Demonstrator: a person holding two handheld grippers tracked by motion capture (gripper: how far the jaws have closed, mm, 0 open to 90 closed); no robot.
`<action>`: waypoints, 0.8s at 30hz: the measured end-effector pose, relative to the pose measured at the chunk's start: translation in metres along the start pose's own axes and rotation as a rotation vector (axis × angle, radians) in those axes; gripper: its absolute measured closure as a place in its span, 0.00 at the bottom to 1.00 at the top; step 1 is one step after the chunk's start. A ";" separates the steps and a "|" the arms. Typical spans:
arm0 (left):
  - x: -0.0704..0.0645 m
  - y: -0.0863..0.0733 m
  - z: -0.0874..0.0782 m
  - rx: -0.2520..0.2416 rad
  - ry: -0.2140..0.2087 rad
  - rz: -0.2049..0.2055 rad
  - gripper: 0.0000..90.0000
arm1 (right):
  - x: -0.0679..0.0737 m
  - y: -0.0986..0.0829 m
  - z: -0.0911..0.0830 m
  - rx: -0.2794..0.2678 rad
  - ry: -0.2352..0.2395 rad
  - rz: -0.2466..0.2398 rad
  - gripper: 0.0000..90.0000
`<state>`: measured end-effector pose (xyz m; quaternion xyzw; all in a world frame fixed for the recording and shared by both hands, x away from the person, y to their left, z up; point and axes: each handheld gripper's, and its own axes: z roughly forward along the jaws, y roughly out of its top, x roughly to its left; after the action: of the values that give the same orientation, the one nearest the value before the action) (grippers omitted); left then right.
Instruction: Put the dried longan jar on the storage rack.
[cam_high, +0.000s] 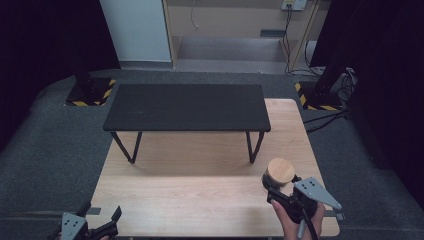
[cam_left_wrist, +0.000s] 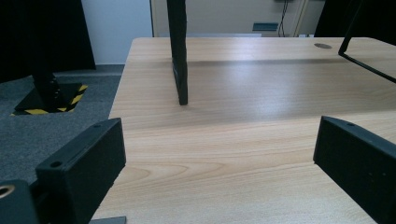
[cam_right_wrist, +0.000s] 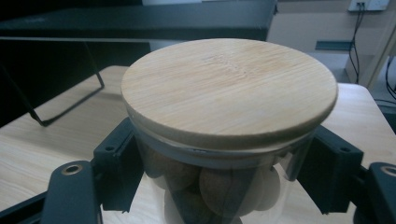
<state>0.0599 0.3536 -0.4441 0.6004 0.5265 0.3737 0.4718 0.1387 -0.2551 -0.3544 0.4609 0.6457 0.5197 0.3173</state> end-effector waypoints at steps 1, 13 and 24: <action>0.000 0.000 0.000 0.000 -0.001 0.000 0.01 | 0.000 0.005 0.002 -0.002 0.008 -0.002 0.28; 0.002 0.000 -0.004 -0.006 -0.013 0.001 0.01 | 0.004 0.051 0.021 -0.034 0.053 -0.037 0.28; 0.002 -0.002 -0.005 -0.007 -0.021 -0.002 0.01 | 0.006 0.089 0.051 -0.026 0.088 -0.067 0.28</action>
<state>0.0548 0.3567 -0.4444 0.6021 0.5209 0.3685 0.4799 0.2059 -0.2269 -0.2811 0.4117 0.6671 0.5369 0.3117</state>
